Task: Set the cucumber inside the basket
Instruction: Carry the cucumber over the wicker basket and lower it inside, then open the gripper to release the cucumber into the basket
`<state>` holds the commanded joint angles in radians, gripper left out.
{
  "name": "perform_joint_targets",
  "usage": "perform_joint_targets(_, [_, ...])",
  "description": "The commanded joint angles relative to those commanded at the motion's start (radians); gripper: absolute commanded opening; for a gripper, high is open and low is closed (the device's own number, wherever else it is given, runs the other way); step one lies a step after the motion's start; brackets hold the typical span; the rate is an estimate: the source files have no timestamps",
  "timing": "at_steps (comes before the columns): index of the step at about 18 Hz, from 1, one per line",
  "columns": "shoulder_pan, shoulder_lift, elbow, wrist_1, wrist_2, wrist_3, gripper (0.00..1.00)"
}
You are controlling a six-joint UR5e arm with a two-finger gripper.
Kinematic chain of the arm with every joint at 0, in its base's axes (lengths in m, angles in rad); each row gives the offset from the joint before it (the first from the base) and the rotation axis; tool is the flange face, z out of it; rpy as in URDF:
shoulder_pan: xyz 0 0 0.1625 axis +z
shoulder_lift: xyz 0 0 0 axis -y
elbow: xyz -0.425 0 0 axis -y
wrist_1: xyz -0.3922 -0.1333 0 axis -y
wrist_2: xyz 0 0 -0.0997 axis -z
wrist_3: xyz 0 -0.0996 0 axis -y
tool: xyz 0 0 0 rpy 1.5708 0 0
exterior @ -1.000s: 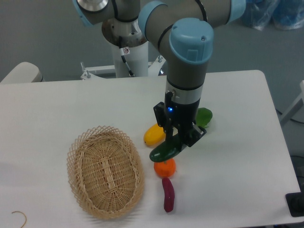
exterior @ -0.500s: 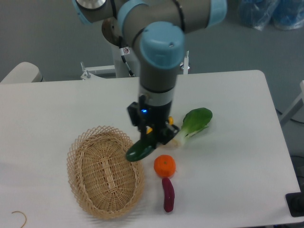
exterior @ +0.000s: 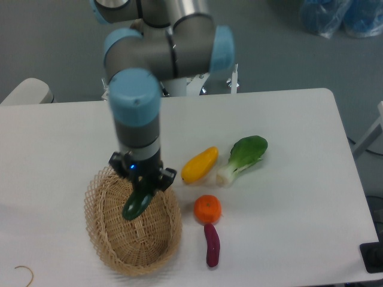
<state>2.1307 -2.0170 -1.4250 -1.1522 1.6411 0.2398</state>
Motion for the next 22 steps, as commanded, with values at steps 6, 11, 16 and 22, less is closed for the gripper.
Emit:
perform_joint_targets(6, [-0.029, -0.042, -0.041, 0.063, 0.060, -0.122, 0.33])
perform_joint_targets(11, [-0.049, -0.072, -0.071, 0.091, 0.080, -0.114, 0.33])
perform_joint_targets(16, [-0.064, -0.104, -0.081, 0.109, 0.112, -0.109, 0.34])
perform_joint_targets(22, [-0.072, -0.118, -0.075, 0.118, 0.115, -0.105, 0.56])
